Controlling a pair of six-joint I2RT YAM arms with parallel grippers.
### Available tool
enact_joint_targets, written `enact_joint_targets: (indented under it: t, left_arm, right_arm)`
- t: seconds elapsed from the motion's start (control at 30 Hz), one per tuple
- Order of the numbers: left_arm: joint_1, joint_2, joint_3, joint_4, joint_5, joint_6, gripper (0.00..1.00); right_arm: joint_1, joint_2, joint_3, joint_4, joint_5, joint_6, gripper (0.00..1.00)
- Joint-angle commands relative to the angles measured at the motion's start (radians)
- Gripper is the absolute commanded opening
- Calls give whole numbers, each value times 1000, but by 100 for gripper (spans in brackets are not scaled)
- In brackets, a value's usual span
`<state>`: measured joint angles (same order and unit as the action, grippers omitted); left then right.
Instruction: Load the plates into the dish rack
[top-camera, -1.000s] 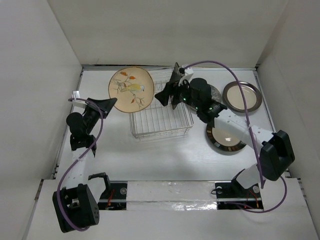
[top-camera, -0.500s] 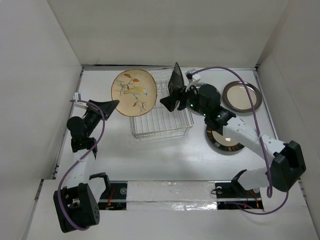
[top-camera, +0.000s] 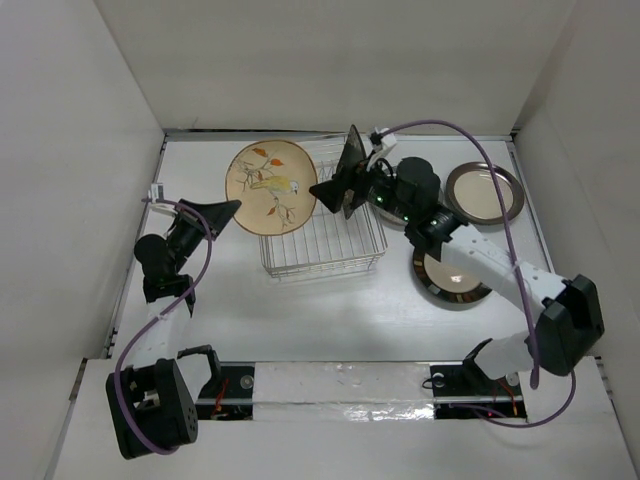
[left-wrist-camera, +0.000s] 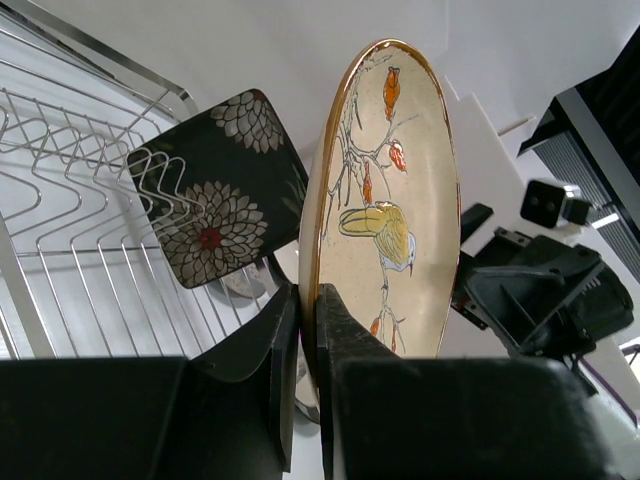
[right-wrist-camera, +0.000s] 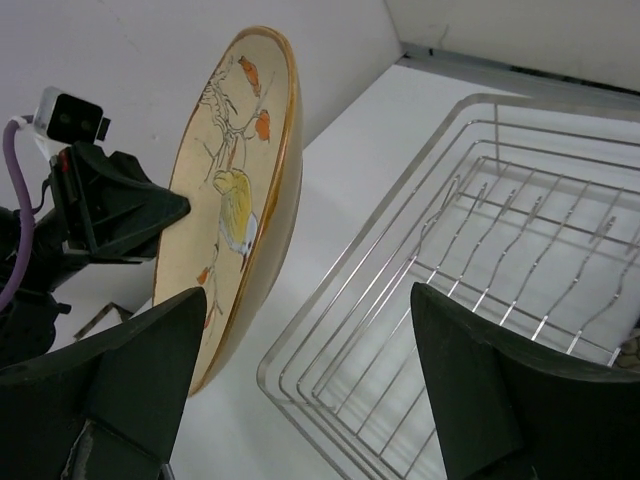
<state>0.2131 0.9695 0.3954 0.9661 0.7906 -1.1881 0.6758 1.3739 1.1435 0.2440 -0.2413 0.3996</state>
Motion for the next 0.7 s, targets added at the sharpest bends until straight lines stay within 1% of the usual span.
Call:
enact_joint_targets:
  t: [0.0, 0.13, 0.23, 0.27, 0.33, 0.43, 0.47, 0.53, 0.57, 0.63, 0.67]
  left_arm:
    - [0, -15, 13, 187, 15, -53, 0]
    - [0, -17, -4, 200, 29, -44, 0]
    - [0, -17, -7, 160, 32, -4, 0]
    - [0, -21, -7, 155, 36, -1, 0]
    - [0, -29, -10, 151, 35, 7, 0]
    - [0, -26, -10, 132, 29, 12, 0]
    - [0, -22, -10, 131, 32, 5, 0]
    - [0, -18, -23, 137, 35, -5, 0]
    - [0, -18, -29, 138, 30, -11, 1]
    - [0, -20, -26, 131, 22, -15, 25]
    - [0, -20, -23, 117, 24, -16, 41]
  right_arm:
    - [8, 100, 99, 43, -90, 31, 88]
    - [18, 192, 165, 84, -134, 76, 85]
    - [27, 246, 212, 92, -142, 94, 75]
    - [27, 260, 231, 90, -139, 106, 69]
    - [39, 283, 246, 97, -145, 116, 63]
    - [48, 315, 268, 94, -150, 119, 46]
    - [48, 320, 266, 98, -144, 125, 32]
    - [57, 317, 259, 104, -115, 133, 15]
    - [57, 306, 256, 103, -90, 130, 1]
    - [67, 286, 237, 98, -55, 122, 0]
    - [67, 272, 228, 100, -32, 117, 0]
